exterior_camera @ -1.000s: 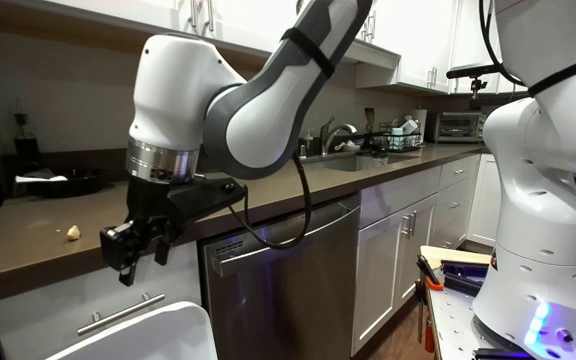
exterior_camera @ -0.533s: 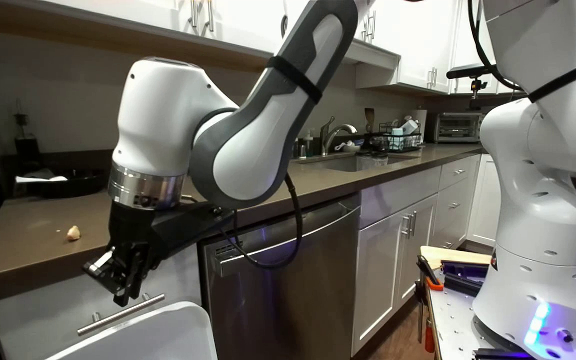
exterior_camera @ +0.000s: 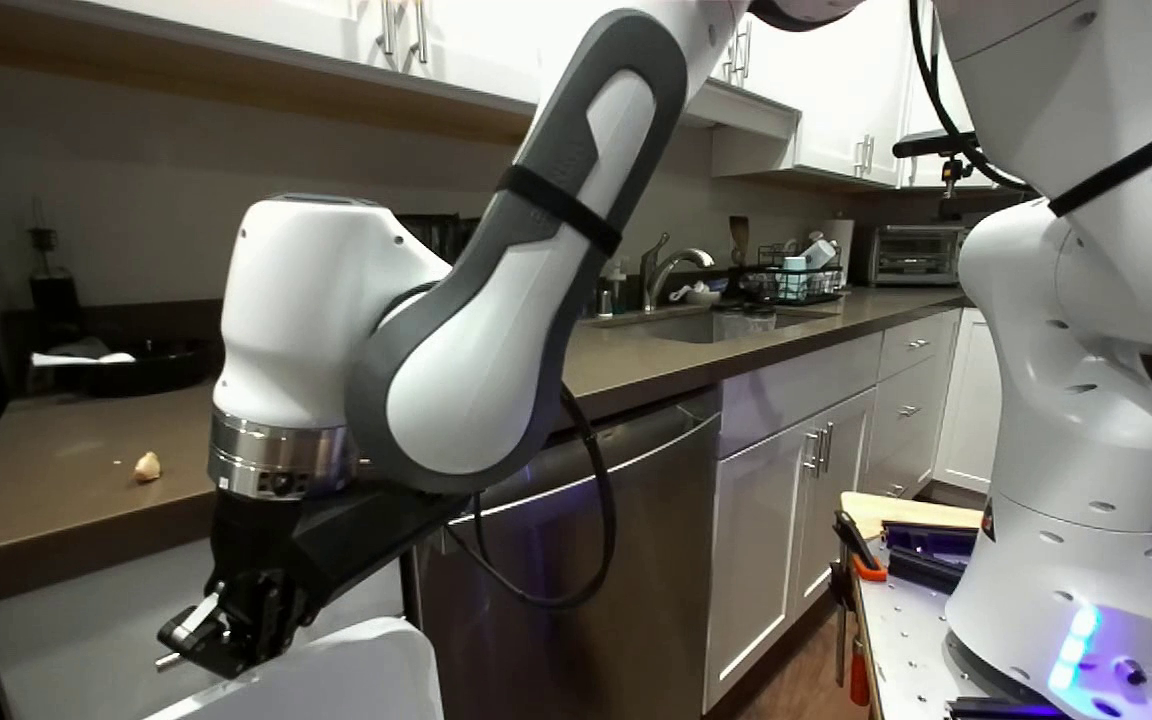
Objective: Close the lid of the white bin.
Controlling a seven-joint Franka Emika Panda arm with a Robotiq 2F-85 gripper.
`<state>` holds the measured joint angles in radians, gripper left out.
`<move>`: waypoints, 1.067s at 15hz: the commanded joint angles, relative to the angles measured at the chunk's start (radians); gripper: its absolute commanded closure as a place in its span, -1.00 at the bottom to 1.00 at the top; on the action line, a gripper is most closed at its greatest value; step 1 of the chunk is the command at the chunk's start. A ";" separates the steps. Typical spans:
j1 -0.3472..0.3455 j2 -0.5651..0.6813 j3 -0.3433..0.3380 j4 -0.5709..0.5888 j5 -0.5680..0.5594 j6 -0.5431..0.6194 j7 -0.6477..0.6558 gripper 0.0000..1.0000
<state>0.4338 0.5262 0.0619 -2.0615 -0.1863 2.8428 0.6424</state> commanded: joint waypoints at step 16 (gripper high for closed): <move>-0.208 0.229 0.255 0.162 0.397 -0.268 -0.570 0.91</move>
<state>0.2176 0.6932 0.3229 -1.9450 0.1971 2.5681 0.1221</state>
